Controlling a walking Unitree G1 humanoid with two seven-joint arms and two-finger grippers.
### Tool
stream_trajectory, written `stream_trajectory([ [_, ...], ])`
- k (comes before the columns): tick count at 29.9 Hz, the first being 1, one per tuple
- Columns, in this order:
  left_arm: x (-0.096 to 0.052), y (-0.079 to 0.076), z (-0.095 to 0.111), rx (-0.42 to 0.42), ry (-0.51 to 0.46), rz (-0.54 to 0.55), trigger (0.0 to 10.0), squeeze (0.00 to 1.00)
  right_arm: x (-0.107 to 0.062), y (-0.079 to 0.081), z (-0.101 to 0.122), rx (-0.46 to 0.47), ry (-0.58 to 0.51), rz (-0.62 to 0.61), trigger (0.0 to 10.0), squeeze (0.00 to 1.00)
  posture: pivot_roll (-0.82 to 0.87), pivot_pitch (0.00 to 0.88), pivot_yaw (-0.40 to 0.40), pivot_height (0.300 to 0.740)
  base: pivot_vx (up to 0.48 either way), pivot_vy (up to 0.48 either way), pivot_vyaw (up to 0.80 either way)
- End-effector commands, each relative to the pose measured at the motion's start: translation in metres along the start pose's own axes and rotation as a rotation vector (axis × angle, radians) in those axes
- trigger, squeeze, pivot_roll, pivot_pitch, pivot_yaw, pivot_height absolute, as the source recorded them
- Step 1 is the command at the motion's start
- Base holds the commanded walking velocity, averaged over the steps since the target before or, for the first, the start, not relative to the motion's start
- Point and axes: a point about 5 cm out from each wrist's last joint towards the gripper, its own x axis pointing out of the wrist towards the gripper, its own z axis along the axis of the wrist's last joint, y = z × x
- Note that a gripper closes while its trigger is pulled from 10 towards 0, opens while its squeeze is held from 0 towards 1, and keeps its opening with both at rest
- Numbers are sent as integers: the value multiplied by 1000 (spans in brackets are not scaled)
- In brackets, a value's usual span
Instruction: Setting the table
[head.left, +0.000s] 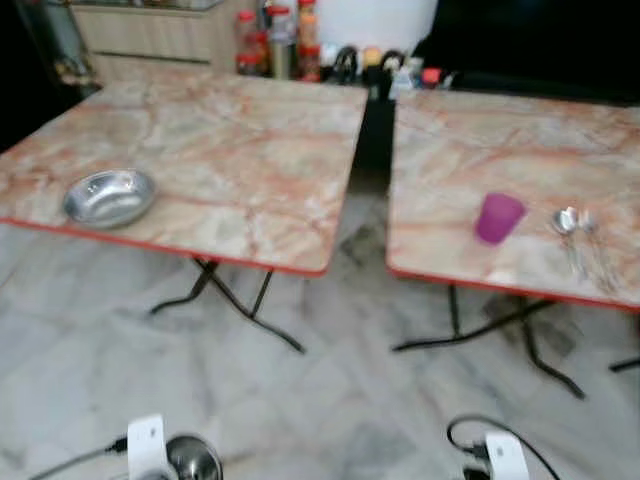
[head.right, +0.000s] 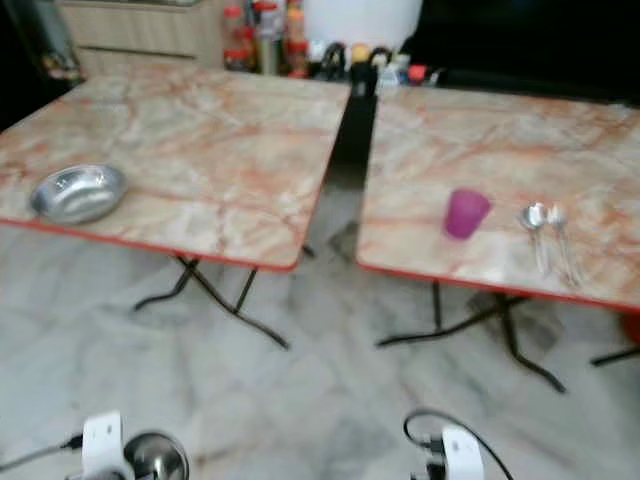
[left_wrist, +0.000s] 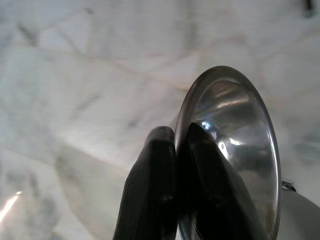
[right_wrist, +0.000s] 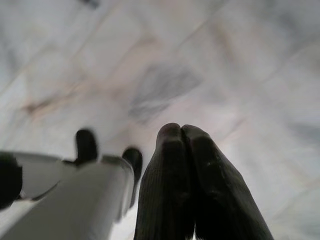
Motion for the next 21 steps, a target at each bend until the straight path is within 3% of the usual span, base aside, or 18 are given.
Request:
stream_trajectory([
  [1, 0, -2, -2, 11, 8, -4, 10000, 0, -2, -3, -6, 19, 18, -3, 10000, 0, 5, 58, -24, 740, 0, 480, 0],
  [19, 1, -2, 3, 27, -9, -16, 10000, 0, -2, 0, -8, 58, 11, -4, 10000, 0, 19, 23, 0, 740, 0, 480, 0],
  [21, 1, -2, 4, 27, -11, -16, 10000, 0, -2, 0, -8, 59, 17, 1, 10000, 0, 19, 23, 0, 740, 0, 480, -681],
])
